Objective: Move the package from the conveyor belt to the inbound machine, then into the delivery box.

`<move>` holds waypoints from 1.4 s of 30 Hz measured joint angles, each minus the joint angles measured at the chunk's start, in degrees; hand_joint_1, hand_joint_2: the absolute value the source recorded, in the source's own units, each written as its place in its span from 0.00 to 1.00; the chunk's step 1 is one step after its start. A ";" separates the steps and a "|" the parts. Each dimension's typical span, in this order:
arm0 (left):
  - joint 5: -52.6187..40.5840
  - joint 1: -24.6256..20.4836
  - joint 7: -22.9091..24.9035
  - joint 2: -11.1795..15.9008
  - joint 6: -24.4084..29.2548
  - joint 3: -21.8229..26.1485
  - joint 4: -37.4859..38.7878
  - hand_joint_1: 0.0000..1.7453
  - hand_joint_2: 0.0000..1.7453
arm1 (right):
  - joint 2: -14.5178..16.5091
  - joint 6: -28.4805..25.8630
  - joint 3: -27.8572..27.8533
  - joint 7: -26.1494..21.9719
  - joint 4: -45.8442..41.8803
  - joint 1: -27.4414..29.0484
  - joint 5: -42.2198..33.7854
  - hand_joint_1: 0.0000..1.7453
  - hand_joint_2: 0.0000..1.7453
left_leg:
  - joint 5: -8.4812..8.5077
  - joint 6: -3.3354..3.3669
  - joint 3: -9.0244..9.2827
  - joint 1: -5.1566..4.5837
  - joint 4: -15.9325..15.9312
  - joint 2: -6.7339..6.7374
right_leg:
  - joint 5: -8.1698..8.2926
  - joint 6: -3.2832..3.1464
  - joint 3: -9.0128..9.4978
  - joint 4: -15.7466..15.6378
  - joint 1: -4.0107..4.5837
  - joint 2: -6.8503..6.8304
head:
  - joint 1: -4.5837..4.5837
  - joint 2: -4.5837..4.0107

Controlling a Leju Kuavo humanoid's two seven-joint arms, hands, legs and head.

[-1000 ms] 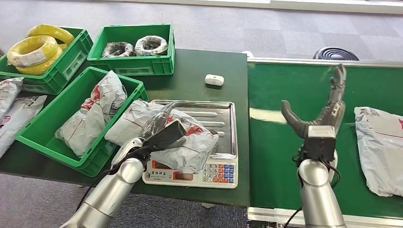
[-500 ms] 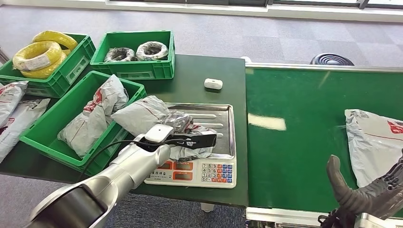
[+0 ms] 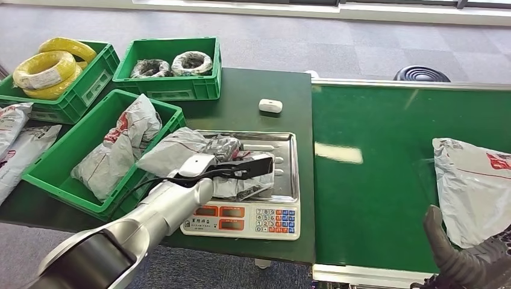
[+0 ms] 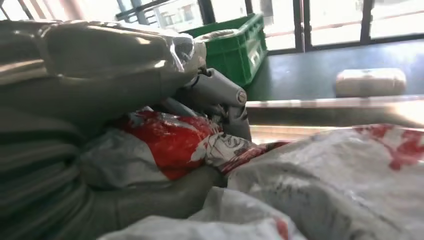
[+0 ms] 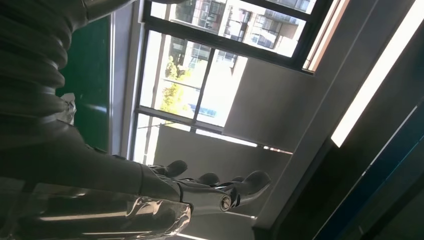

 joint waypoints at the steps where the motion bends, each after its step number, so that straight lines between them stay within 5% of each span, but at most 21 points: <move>1: 0.12 0.53 -0.57 0.64 4.48 1.40 -3.00 1.00 1.00 | 0.00 0.13 -0.09 0.00 0.00 0.10 0.01 0.00 1.00 | 0.08 0.00 -0.08 0.00 0.01 0.02 | 0.07 -0.03 -0.18 0.02 0.00 0.03 | 0.00 0.00; 4: -2.07 1.86 -0.59 3.16 15.58 6.34 -15.65 1.00 1.00 | 0.03 0.48 -0.25 0.00 0.00 0.45 0.13 0.00 1.00 | 0.26 -0.01 -0.35 0.02 0.03 0.05 | 0.23 -0.07 -0.73 0.07 0.02 0.09 | -0.02 0.00; 11: -10.42 3.77 0.74 9.31 27.26 18.37 -36.57 1.00 1.00 | -0.02 -0.09 -0.21 -0.01 0.02 1.95 -0.56 0.00 1.00 | 0.26 -0.03 -0.81 0.04 -0.01 0.21 | 0.21 -0.10 -1.24 0.10 0.03 0.19 | -0.01 0.00; 16: -10.73 3.76 0.60 10.70 28.28 21.81 -38.24 1.00 1.00 | -0.03 -0.12 -0.20 -0.01 0.02 2.36 -0.63 0.00 1.00 | 0.26 -0.04 -0.81 0.04 -0.02 0.23 | 0.21 -0.10 -1.26 0.10 0.03 0.19 | 0.01 0.00; 20: -14.53 3.23 2.52 15.01 28.17 34.98 -36.67 1.00 1.00 | 0.14 0.14 -0.19 0.01 0.02 3.33 0.14 0.00 1.00 | 0.29 -0.07 -0.81 0.04 -0.01 0.26 | 0.22 -0.11 -1.30 0.11 0.03 0.23 | -0.01 0.00; 24: -19.70 2.35 9.38 16.69 23.41 38.14 -33.68 1.00 1.00 | 0.53 0.66 -0.17 0.00 0.04 3.32 0.79 0.00 1.00 | 0.29 -0.07 -0.86 0.03 -0.01 0.23 | 0.22 -0.11 -1.29 0.11 0.02 0.25 | 0.03 0.00; 25: -21.40 1.81 11.68 17.45 21.76 38.87 -31.67 0.97 1.00 | 0.76 0.95 -0.17 0.00 0.04 3.33 1.16 0.00 1.00 | 0.28 -0.07 -0.86 0.03 -0.02 0.32 | 0.24 -0.13 -1.32 0.11 0.02 0.34 | 0.03 0.00; 29: -26.25 0.06 17.68 21.23 17.29 42.29 -21.58 0.00 1.00 | 1.90 1.91 -0.18 0.01 0.17 3.36 2.38 0.00 1.00 | 0.28 -0.08 -0.85 0.04 -0.03 0.62 | 0.29 -0.21 -1.53 0.18 0.04 0.65 | -0.01 0.00; 34: -28.23 0.32 18.94 23.20 15.89 45.63 -13.17 0.00 1.00 | 2.90 2.16 -0.25 -0.01 0.20 3.34 2.87 0.00 1.00 | 0.29 -0.09 -0.95 0.07 -0.02 0.55 | 0.27 -0.22 -1.56 0.22 0.06 0.60 | 0.02 0.00; 42: -28.86 0.36 18.93 23.51 15.73 47.59 -9.64 0.00 1.00 | 3.71 2.40 -0.28 0.00 0.20 3.36 2.89 0.00 1.00 | 0.29 -0.09 -0.98 0.03 -0.01 0.47 | 0.27 -0.21 -1.57 0.20 0.03 0.60 | 0.02 0.00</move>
